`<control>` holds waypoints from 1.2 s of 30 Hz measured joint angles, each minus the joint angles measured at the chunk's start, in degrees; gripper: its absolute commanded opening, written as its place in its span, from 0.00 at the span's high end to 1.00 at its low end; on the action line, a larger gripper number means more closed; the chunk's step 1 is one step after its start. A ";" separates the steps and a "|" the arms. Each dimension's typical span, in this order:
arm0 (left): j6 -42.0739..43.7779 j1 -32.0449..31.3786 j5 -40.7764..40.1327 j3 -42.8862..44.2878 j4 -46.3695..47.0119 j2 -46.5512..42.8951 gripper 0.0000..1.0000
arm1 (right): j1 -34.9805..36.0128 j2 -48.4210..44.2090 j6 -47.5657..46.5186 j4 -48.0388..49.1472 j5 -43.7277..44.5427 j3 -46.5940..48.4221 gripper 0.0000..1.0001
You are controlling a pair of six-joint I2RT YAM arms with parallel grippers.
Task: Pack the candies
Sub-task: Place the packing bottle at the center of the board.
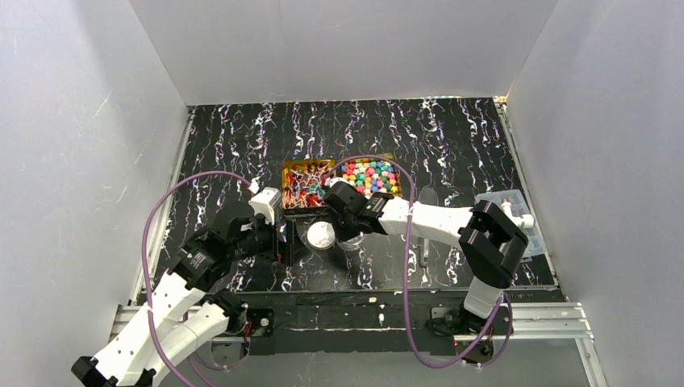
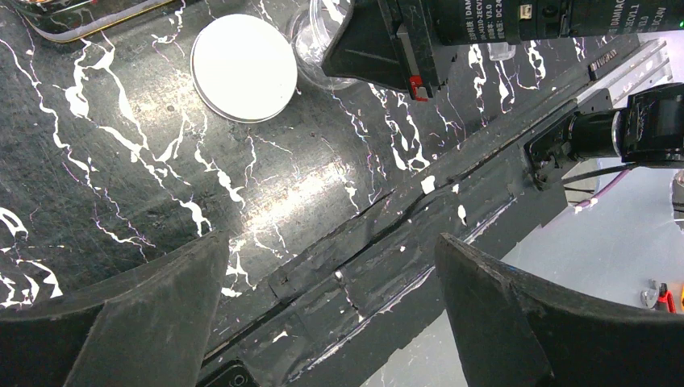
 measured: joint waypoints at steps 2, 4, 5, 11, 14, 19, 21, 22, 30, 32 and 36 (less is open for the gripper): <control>-0.02 0.00 0.00 0.00 0.00 0.00 0.02 | 0.07 0.00 0.02 -0.07 0.00 0.00 0.99; -0.02 0.00 0.04 0.00 0.00 0.00 0.02 | 0.22 -0.04 0.09 -0.11 0.04 0.00 0.99; 0.00 0.00 0.11 0.00 0.00 0.00 0.02 | 0.42 -0.11 0.20 -0.20 0.07 -0.02 0.99; -0.02 0.00 0.17 0.00 0.02 0.00 0.02 | 3.45 -1.53 0.98 -1.31 -0.02 -1.25 0.99; 0.00 0.00 0.17 0.00 0.00 0.00 0.02 | 4.96 -2.38 1.64 -1.55 0.00 -2.25 0.99; -0.02 0.00 0.17 0.00 0.02 0.00 0.02 | 6.60 -3.50 2.71 -1.81 0.33 -3.41 0.93; -0.02 0.00 0.20 0.00 0.00 0.00 0.02 | 7.10 -3.76 3.10 -2.01 0.57 -3.67 0.88; -0.02 0.00 0.17 0.00 0.00 0.00 0.02 | 7.32 -3.82 3.32 -2.21 0.76 -3.69 0.84; -0.02 0.00 0.17 0.00 0.02 -0.07 0.02 | 7.98 -4.48 5.03 -5.79 2.75 -3.58 0.55; -0.02 0.00 0.17 0.00 0.00 -0.07 0.02 | 7.98 -5.42 5.07 -7.48 3.89 -2.99 0.53; -0.02 0.00 0.17 0.00 0.02 -0.02 0.02 | 7.98 -9.22 5.07 -9.35 6.49 -2.05 0.49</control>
